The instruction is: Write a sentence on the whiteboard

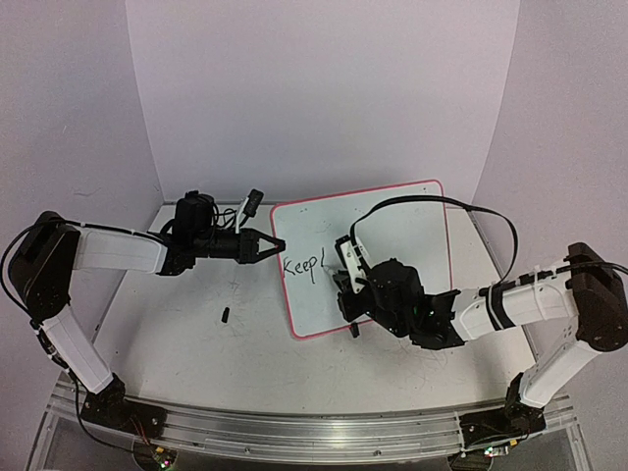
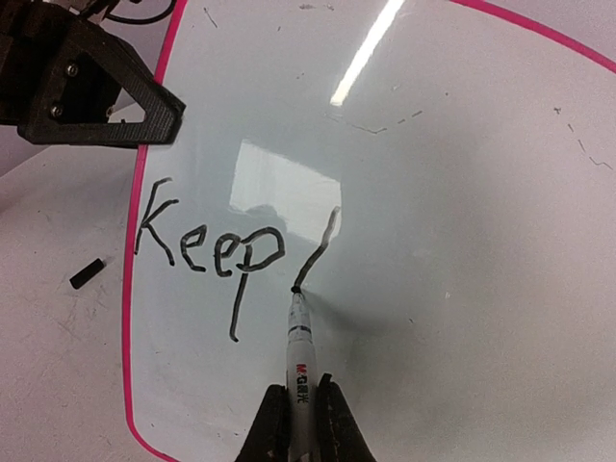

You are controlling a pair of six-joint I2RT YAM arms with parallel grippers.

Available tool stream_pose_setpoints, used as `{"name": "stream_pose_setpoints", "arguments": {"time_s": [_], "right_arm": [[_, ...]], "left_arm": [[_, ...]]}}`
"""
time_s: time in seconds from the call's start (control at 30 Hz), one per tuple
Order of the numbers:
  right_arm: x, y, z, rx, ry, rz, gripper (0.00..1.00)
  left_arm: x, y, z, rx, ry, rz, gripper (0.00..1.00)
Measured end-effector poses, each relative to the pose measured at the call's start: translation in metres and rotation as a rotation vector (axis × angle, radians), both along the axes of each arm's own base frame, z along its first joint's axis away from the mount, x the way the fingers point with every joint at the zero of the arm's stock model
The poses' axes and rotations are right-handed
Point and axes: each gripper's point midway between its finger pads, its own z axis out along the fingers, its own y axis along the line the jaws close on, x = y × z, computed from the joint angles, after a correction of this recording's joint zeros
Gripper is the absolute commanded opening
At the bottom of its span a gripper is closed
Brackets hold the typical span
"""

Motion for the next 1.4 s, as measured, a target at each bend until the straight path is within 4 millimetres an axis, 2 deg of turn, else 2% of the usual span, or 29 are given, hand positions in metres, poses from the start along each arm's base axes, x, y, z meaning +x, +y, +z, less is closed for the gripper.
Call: {"name": "stream_pose_setpoints", "arguments": {"time_s": [0.7,1.4], "right_arm": [[0.006,-0.005,0.009,0.014,-0.037,-0.051,0.00],[0.007,-0.010,0.006,0.013,-0.020,-0.077,0.00]], "left_arm": [[-0.001,0.000,0.000,-0.002,0.000,-0.006,0.02],[-0.001,0.000,0.000,-0.001,0.000,-0.006,0.02]]}}
